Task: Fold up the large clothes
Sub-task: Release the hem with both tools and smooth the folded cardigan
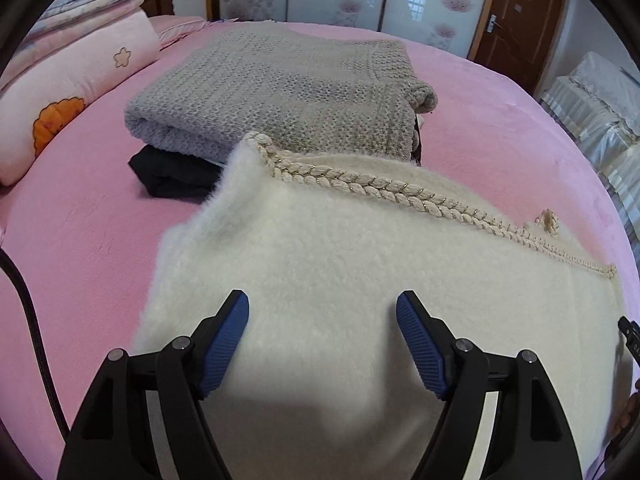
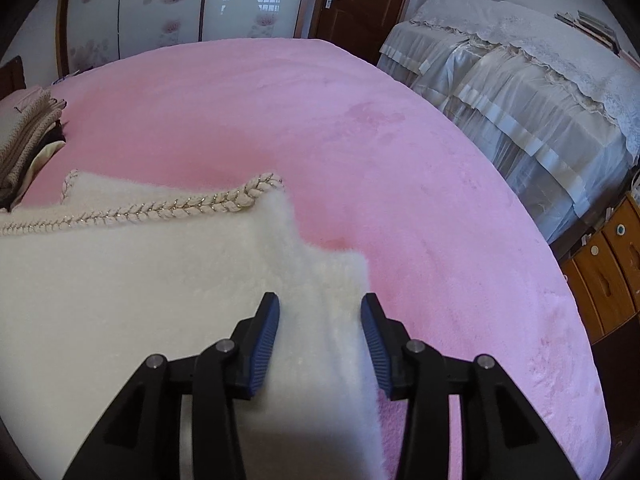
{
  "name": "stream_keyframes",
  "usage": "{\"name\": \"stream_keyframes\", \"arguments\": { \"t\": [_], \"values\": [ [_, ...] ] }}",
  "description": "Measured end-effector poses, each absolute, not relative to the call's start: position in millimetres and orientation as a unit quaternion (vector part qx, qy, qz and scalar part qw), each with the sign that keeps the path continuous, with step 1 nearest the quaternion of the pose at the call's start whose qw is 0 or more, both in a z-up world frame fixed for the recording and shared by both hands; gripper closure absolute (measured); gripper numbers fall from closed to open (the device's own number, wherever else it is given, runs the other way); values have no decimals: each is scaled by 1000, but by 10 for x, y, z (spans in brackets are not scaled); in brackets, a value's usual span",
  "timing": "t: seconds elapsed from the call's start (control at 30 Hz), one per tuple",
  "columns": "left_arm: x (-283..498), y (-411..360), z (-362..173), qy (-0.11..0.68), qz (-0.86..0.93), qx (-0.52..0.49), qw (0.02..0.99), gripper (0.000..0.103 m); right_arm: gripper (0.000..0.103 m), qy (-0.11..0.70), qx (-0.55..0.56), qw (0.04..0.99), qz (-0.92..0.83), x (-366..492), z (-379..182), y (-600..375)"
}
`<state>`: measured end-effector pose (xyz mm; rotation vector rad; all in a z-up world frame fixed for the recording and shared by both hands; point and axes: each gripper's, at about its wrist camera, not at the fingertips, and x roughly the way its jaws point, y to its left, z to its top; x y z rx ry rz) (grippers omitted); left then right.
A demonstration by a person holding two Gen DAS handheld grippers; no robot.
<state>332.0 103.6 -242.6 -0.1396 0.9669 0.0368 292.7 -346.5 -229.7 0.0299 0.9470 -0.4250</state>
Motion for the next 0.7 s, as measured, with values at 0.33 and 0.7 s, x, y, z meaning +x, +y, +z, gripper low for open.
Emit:
{"name": "stream_keyframes", "arguments": {
  "t": [0.33,0.7],
  "values": [
    [2418,1007,-1889,436,29,-110,893,27,60,419,48,905,-53,2218,-1784,-2358],
    [1783,1226,-2642,441,61,-102,889,27,59,449,6,891,-59,1863,-2351,-2179]
  ]
}}
